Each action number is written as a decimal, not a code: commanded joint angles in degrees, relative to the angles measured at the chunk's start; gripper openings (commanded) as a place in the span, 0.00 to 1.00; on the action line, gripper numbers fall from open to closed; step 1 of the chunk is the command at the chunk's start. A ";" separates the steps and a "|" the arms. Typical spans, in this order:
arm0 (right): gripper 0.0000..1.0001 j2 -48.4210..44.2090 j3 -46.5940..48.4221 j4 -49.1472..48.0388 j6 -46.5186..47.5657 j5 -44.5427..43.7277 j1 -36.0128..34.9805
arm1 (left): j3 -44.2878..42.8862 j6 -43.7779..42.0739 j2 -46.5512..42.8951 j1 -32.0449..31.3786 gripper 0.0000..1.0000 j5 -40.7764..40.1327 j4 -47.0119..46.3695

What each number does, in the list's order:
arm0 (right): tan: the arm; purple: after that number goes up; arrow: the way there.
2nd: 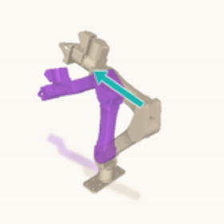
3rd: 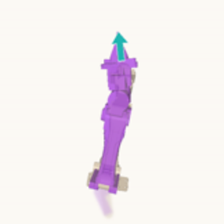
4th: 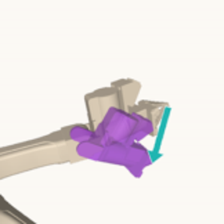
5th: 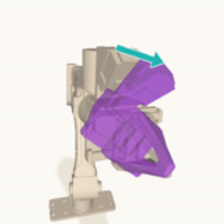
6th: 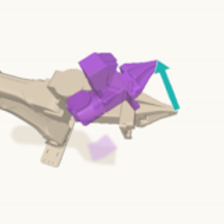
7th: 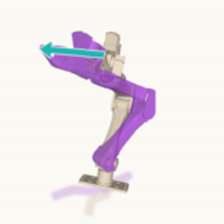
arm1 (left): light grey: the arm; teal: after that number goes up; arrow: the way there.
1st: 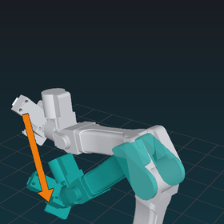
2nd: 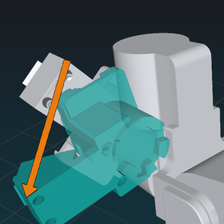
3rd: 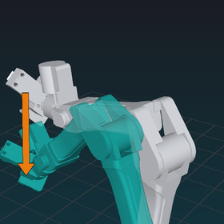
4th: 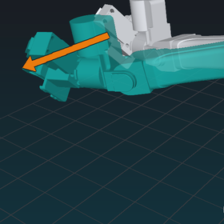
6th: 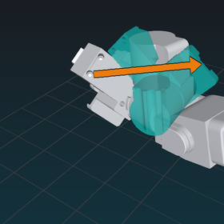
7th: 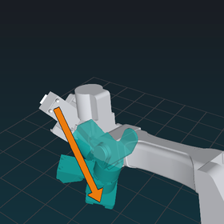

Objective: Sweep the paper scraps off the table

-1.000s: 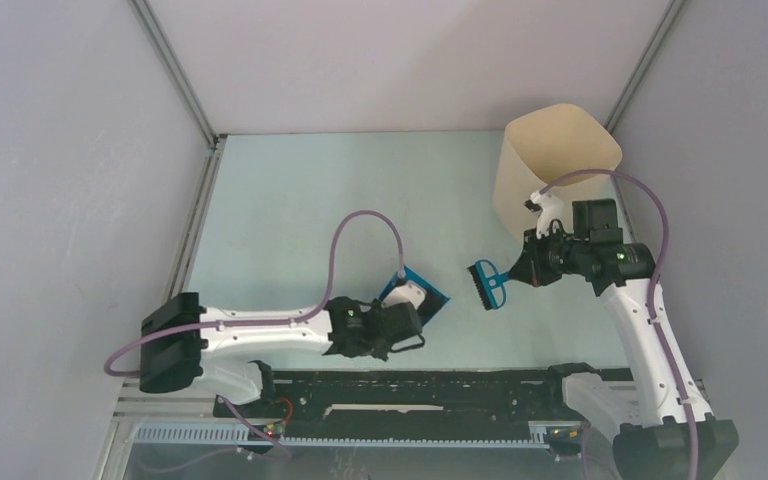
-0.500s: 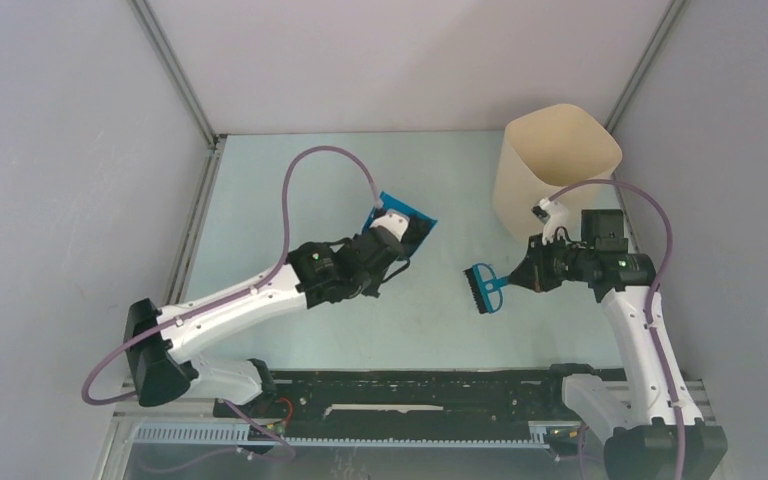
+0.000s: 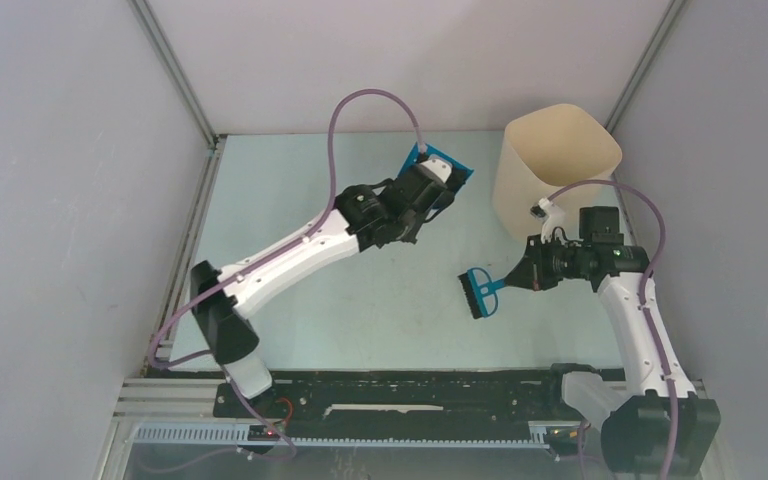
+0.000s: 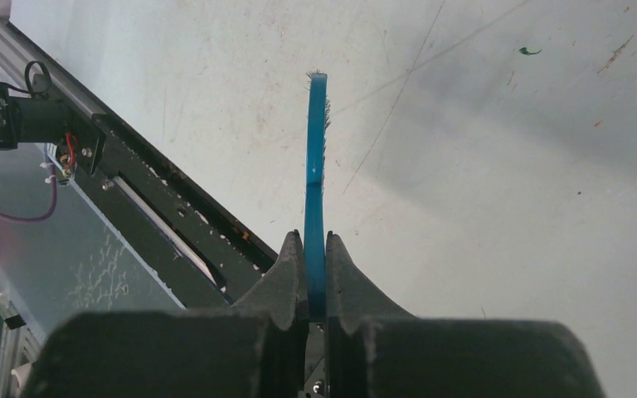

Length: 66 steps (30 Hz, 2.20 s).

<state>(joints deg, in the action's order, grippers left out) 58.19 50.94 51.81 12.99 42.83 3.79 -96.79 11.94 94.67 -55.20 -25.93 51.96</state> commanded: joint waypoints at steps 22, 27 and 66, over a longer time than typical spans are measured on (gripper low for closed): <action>0.00 1.03 1.18 0.22 2.41 4.16 2.62 | -40.74 -11.11 27.41 0.71 0.00 -5.64 -11.46; 0.00 2.35 1.53 0.65 2.80 4.43 2.62 | -42.07 -14.34 29.87 0.62 0.00 -5.92 -19.87; 0.00 3.15 1.62 0.66 2.76 4.63 3.34 | -31.52 -81.61 45.18 -1.05 0.01 -17.99 -72.09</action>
<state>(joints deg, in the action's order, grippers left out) 61.04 50.94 52.49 15.11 46.46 6.76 -132.44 -50.04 142.39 -56.18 -44.69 -10.11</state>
